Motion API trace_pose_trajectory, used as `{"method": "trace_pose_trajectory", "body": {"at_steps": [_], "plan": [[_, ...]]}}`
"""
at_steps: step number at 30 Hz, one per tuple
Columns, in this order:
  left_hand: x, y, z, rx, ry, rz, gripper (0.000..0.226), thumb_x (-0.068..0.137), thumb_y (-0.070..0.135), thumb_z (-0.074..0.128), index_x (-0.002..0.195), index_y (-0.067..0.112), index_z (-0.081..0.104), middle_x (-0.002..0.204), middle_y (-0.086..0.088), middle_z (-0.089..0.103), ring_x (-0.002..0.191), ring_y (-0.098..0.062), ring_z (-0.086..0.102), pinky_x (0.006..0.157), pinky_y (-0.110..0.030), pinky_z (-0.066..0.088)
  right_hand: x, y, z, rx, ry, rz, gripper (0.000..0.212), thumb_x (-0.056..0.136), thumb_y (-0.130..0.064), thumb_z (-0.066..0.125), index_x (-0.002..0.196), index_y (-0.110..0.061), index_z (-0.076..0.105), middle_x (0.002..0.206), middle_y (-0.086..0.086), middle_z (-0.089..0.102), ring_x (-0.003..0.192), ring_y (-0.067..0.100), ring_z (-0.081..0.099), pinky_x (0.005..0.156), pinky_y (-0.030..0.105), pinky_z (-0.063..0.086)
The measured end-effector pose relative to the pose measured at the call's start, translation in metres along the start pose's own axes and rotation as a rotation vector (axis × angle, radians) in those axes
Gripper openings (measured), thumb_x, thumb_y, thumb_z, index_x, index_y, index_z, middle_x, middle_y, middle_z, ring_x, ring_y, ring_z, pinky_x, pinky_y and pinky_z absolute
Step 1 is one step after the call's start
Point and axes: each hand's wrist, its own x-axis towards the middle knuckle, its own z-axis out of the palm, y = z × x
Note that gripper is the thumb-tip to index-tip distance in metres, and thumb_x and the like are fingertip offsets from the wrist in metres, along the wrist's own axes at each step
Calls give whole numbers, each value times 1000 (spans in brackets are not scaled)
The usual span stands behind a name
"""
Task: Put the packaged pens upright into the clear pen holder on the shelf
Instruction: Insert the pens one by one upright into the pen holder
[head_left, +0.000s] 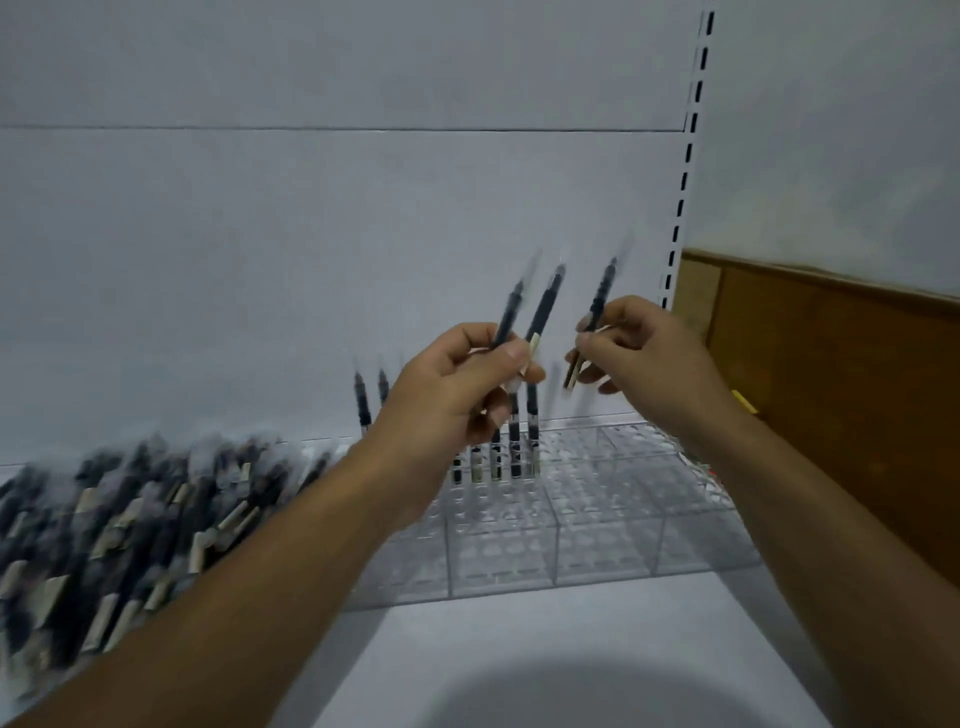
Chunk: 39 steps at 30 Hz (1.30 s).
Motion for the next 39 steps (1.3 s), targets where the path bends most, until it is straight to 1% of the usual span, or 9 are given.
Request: {"method": "trace_pose_trajectory", "body": {"at_steps": [6, 11, 16, 22, 28, 31, 33, 36, 39], "plan": [[-6, -15, 0, -9, -16, -39, 11, 87, 25, 61, 96, 18, 59, 78, 5, 70, 50, -7, 43, 48, -16, 36, -7, 9, 8, -206, -75, -60, 14, 92, -32, 64, 94, -18, 66, 78, -6, 71, 77, 10, 70, 79, 46, 57], [-8, -15, -2, -71, -8, -29, 12, 84, 24, 61, 95, 19, 60, 83, 1, 72, 48, -6, 43, 46, -15, 35, -9, 13, 10, -356, -143, -94, 11, 89, -36, 67, 87, -28, 60, 76, -12, 64, 78, 14, 65, 74, 38, 54], [-8, -16, -2, -58, -52, -18, 20, 79, 29, 63, 96, 18, 60, 88, -9, 65, 48, -7, 42, 46, -16, 35, -10, 14, 16, -495, -217, -59, 29, 87, -50, 67, 66, -40, 50, 68, -14, 56, 65, 3, 50, 56, 25, 35], [-9, -15, -2, -49, -66, -29, 23, 77, 31, 63, 97, 19, 61, 93, -12, 63, 50, -7, 43, 47, -16, 36, -11, 13, 18, -547, -165, -14, 33, 86, -53, 66, 62, -32, 55, 63, -10, 56, 61, 7, 51, 54, 26, 34], [-9, -15, -2, -11, -57, -33, 20, 83, 27, 60, 100, 17, 59, 83, 1, 72, 49, -7, 43, 48, -15, 37, -14, 12, 15, -585, -253, 38, 26, 82, -49, 71, 80, -22, 72, 84, -4, 69, 74, 12, 60, 61, 27, 43], [-10, -14, -2, -2, -63, -31, 17, 84, 26, 61, 99, 18, 59, 83, 1, 72, 50, -6, 43, 47, -15, 37, -16, 12, 3, -530, -291, 49, 16, 85, -42, 71, 95, -29, 73, 98, -14, 67, 77, 1, 57, 60, 20, 42], [-11, -14, -1, 1, -71, -29, 23, 80, 29, 61, 99, 18, 60, 83, 1, 73, 50, -6, 43, 47, -14, 37, -16, 9, -5, -406, -190, 24, 12, 90, -29, 67, 101, -28, 72, 101, -15, 68, 74, -1, 56, 60, 16, 42], [-11, -13, 0, 31, -77, -40, 22, 82, 27, 62, 102, 16, 61, 85, -1, 74, 50, -5, 44, 48, -15, 37, -17, -2, -11, 29, -38, 50, 17, 93, -19, 60, 102, -24, 73, 94, -8, 71, 66, -1, 55, 56, 14, 43], [-11, -15, 0, 72, -84, -53, 13, 90, 18, 60, 103, 14, 60, 85, -1, 74, 50, -5, 45, 50, -15, 39, -19, -13, -7, 397, -132, 125, 20, 95, -27, 59, 104, -17, 73, 92, -2, 73, 68, 9, 56, 55, 21, 43]]}}
